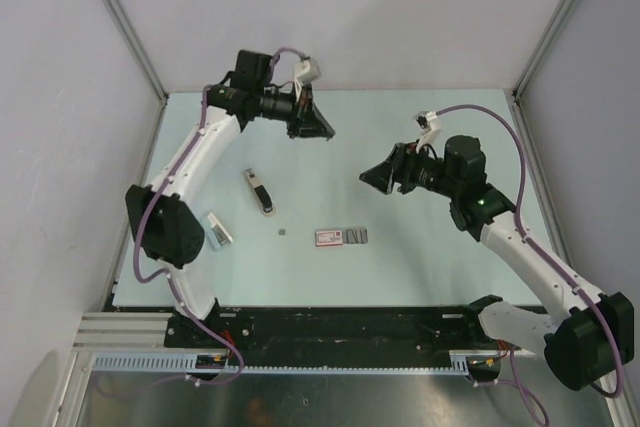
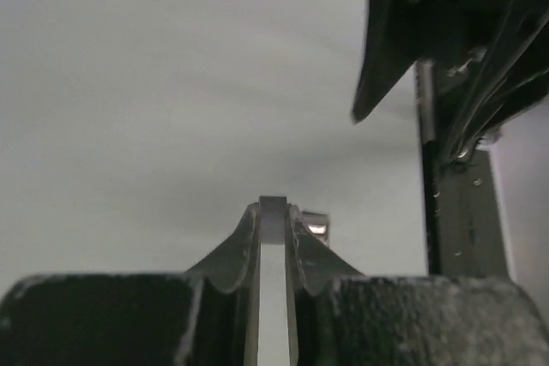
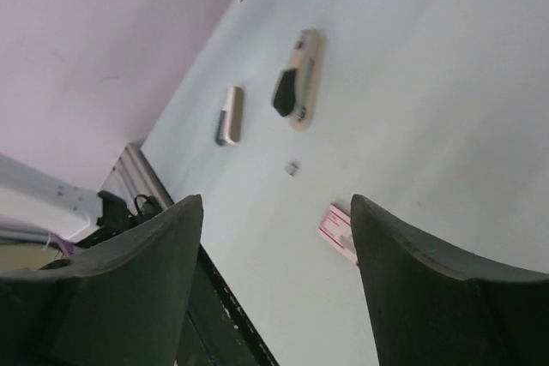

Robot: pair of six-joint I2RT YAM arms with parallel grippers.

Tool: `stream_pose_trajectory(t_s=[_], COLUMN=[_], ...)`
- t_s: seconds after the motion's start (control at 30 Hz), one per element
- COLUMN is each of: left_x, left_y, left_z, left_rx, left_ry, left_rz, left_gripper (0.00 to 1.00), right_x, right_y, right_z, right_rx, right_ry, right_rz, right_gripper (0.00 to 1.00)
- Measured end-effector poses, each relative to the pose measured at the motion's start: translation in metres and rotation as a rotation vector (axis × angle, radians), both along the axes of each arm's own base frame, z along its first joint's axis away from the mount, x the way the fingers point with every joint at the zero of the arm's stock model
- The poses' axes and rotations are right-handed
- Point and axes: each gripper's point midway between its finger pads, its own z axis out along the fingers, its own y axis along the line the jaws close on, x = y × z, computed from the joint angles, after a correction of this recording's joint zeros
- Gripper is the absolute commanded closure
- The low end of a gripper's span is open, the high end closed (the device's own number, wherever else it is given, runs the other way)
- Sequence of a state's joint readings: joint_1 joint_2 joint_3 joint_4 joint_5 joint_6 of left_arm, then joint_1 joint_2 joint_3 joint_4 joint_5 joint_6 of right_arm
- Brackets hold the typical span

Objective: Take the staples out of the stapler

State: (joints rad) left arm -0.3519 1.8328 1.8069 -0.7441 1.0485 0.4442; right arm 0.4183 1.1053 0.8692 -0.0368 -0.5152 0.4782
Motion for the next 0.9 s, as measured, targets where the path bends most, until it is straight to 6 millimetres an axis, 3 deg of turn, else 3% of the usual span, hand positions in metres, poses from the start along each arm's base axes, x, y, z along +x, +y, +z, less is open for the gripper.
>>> stream_pose_trajectory(t_s=[0.1,0.2,0.33,0.57,0.9], left_x=[-0.014,-0.023,-0.031,-0.034,-0.068], left_y=[-0.010,-0.018,-0.018,-0.012,0.001], left_z=[0.053,0.096,0.134,0.153,0.174], left_rx=[-0.110,-0.223,-0.403,-0.583,-0.718], left_ry=[0.038,0.085,0.217,0.420,0.490], left_rz=[-0.001,0.008,0.053,0.082,0.057], left_gripper=[0.97,0.99,1.00,1.00,1.00], right_x=[-0.012,-0.022,-0.028,-0.026,-0.023], right_y=[0.011,0.022,0.029,0.032,0.037], right_z=[0.025,0.051,0.085,0.129,0.162], right_rx=[0.047,0.099,0.193,0.342,0.418], right_ry=[-0.086,-0.184,-0.281,-0.353,-0.400], right_rz=[0.057,0.107,0.144,0.191,0.186], right_gripper=[0.11,0.10,0.11,0.14,0.24])
